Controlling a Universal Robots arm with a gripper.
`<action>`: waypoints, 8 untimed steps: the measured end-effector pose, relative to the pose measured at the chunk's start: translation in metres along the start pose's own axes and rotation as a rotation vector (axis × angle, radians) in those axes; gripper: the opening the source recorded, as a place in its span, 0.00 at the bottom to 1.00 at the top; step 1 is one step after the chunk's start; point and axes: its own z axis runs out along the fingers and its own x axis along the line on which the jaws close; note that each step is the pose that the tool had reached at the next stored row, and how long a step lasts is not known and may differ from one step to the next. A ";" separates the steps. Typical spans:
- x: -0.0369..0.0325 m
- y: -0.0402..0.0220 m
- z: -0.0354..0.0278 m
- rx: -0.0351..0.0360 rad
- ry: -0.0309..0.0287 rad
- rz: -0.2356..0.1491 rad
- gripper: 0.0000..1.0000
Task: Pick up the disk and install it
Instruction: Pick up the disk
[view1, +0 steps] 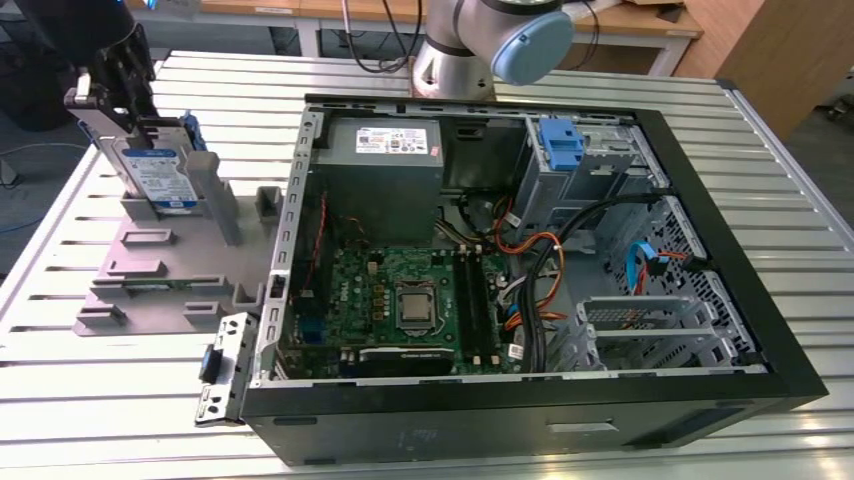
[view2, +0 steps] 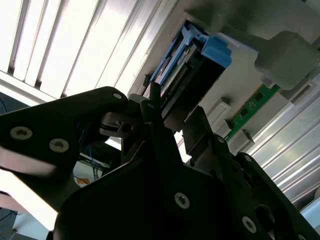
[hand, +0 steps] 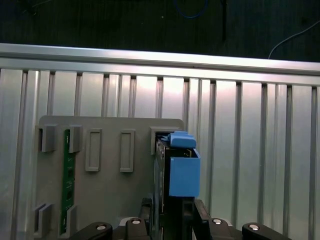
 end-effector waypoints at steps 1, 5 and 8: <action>0.0000 0.0000 0.0000 0.0000 0.0000 0.000 0.45; 0.0000 -0.0001 0.0000 0.0000 0.0000 0.000 0.43; 0.0000 -0.0002 0.0000 0.0000 0.0000 0.000 0.36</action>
